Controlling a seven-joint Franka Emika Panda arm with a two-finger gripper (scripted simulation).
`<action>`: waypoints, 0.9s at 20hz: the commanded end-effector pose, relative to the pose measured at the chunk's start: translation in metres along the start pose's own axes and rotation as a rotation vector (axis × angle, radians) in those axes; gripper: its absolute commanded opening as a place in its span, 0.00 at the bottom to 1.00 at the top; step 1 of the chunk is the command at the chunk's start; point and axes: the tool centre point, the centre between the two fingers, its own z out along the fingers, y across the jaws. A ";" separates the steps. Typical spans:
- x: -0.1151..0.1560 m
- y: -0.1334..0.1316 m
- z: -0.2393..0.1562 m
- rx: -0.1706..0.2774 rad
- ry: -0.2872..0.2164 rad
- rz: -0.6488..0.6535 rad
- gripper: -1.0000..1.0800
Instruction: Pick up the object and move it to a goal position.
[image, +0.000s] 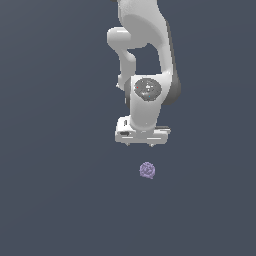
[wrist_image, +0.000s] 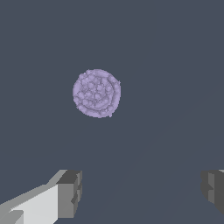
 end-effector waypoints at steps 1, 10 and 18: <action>0.011 -0.006 0.005 0.000 0.005 0.035 0.96; 0.053 -0.029 0.026 0.003 0.025 0.178 0.96; 0.070 -0.041 0.037 0.005 0.034 0.241 0.96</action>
